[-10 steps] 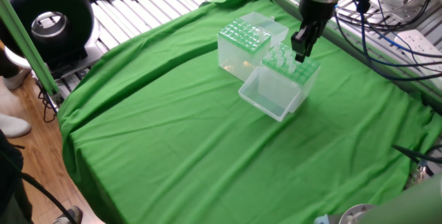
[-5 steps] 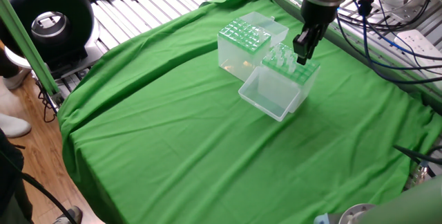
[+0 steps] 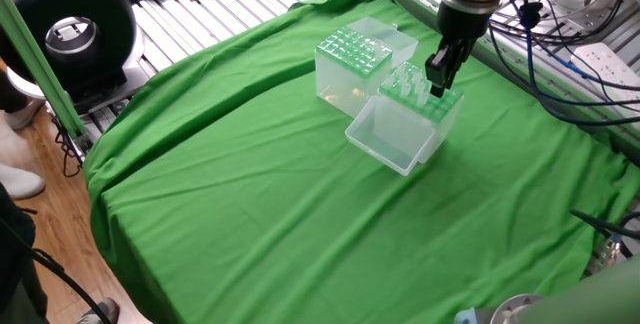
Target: Insert a large pipette tip into the holder for large pipette tips
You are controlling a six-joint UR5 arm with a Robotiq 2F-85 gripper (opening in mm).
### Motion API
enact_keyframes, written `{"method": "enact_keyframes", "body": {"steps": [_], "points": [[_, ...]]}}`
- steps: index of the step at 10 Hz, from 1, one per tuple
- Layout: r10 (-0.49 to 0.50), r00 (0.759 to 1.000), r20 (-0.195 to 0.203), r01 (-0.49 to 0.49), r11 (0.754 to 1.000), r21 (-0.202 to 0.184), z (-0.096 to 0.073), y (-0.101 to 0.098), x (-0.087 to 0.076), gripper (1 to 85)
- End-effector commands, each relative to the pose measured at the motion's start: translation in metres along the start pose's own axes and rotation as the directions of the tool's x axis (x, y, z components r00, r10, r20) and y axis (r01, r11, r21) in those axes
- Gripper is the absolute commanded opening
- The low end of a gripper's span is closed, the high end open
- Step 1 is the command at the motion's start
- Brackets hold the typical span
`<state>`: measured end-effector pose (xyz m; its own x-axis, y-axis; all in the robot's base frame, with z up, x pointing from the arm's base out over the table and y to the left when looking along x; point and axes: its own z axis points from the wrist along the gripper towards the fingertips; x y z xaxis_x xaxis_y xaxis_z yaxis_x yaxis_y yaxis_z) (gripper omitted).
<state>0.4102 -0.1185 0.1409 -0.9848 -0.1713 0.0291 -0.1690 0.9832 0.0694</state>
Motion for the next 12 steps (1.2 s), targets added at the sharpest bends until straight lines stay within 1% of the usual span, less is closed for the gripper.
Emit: {"method": "enact_keyframes", "body": {"steps": [1, 4, 5, 7, 10, 11, 12], "points": [[0.002, 1.0, 0.013, -0.002, 1.0, -0.009, 0.002, 0.002, -0.003, 29.3], [0.006, 1.0, 0.016, -0.006, 1.0, -0.008, 0.004, 0.001, -0.003, 26.7], [0.008, 1.0, 0.015, -0.008, 1.0, -0.005, 0.003, 0.0, -0.002, 24.0], [0.024, 1.0, 0.01, -0.024, 1.0, 0.009, 0.001, -0.002, -0.001, 15.3], [0.03, 0.999, 0.012, -0.03, 0.999, 0.011, -0.002, -0.002, -0.001, 14.3], [0.026, 1.0, 0.01, -0.026, 1.0, -0.011, -0.002, 0.004, -0.001, 18.0], [0.01, 1.0, 0.02, -0.009, 0.999, -0.044, -0.001, 0.012, -0.004, 28.0]]}}
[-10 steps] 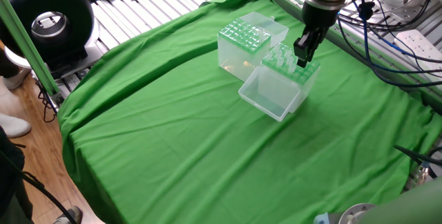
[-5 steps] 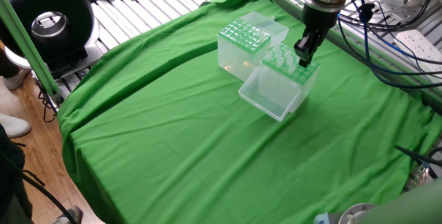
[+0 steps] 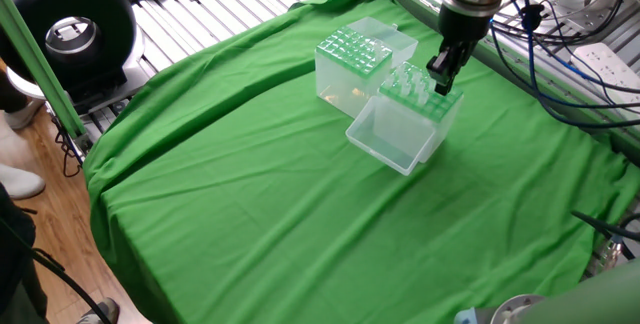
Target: Insert a large pipette tip into the holder for large pipette tips
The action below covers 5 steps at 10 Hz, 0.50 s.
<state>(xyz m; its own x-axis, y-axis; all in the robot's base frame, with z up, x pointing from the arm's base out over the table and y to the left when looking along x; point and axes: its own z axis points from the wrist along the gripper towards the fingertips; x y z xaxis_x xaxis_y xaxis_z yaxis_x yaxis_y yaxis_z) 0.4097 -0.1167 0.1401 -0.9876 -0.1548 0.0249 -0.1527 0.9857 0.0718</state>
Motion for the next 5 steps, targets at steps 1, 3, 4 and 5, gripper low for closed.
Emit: {"method": "enact_keyframes", "body": {"steps": [1, 3, 4, 5], "points": [[-0.021, 1.0, 0.02, 0.022, 0.999, -0.041, -0.0009, 0.0107, -0.0069, 29.0], [-0.04, 0.999, 0.019, 0.04, 0.999, -0.025, -0.005, 0.0041, -0.0102, 29.7], [-0.043, 0.999, 0.019, 0.043, 0.999, -0.024, -0.0076, 0.0016, -0.0137, 29.7], [-0.044, 0.999, 0.019, 0.045, 0.999, -0.024, -0.009, 0.0009, -0.0152, 29.7]]}}
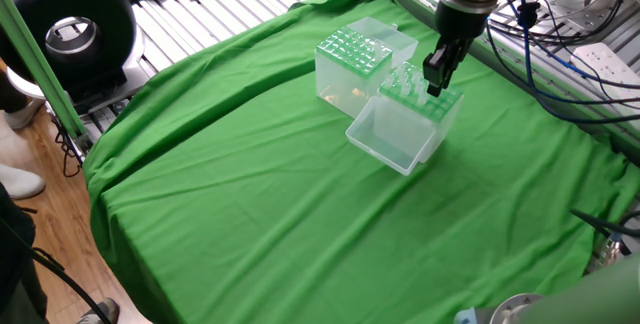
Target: Insert a large pipette tip into the holder for large pipette tips
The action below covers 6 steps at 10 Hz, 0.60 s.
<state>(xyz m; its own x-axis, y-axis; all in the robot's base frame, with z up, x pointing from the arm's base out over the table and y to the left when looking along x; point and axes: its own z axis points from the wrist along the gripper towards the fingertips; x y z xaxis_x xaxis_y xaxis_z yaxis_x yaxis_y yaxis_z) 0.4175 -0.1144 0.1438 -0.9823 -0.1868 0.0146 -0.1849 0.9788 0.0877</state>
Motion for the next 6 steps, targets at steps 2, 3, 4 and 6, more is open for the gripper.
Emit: {"method": "enact_keyframes", "body": {"steps": [2, 3, 4, 6], "points": [[-0.014, 1.0, 0.013, 0.014, 1.0, -0.011, -0.0046, -0.0004, -0.0076, 29.0], [-0.017, 1.0, 0.015, 0.018, 1.0, -0.016, -0.0037, 0.0005, -0.0085, 29.0], [-0.019, 1.0, 0.02, 0.019, 1.0, -0.016, -0.0015, -0.0003, -0.0112, 29.0], [-0.022, 0.999, 0.025, 0.022, 1.0, -0.015, 0.0015, -0.0012, -0.0137, 28.7]]}}
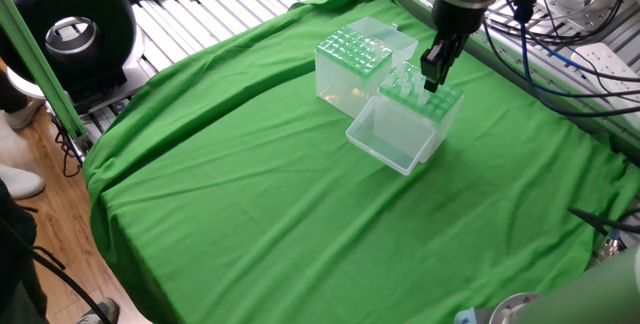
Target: Insert a large pipette tip into the holder for large pipette tips
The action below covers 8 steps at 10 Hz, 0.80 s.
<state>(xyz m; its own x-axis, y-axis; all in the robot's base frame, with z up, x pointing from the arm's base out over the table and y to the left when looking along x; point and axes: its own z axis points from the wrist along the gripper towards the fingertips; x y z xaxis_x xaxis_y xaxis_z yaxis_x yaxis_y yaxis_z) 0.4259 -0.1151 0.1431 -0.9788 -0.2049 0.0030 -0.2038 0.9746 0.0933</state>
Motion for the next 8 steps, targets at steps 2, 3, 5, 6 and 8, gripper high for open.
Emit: {"method": "enact_keyframes", "body": {"steps": [2, 3, 5, 6, 8], "points": [[-0.003, 1.0, 0.016, 0.003, 1.0, -0.011, 0.002, 0.001, -0.006, 27.3], [0.004, 1.0, 0.012, -0.003, 1.0, -0.006, 0.001, -0.001, -0.006, 25.0], [0.021, 1.0, 0.005, -0.021, 1.0, 0.005, -0.003, -0.003, -0.002, 18.3], [0.031, 1.0, 0.002, -0.031, 0.999, 0.009, -0.005, -0.004, -0.001, 16.0], [0.046, 0.999, -0.005, -0.046, 0.999, 0.022, -0.011, -0.005, 0.003, 13.3]]}}
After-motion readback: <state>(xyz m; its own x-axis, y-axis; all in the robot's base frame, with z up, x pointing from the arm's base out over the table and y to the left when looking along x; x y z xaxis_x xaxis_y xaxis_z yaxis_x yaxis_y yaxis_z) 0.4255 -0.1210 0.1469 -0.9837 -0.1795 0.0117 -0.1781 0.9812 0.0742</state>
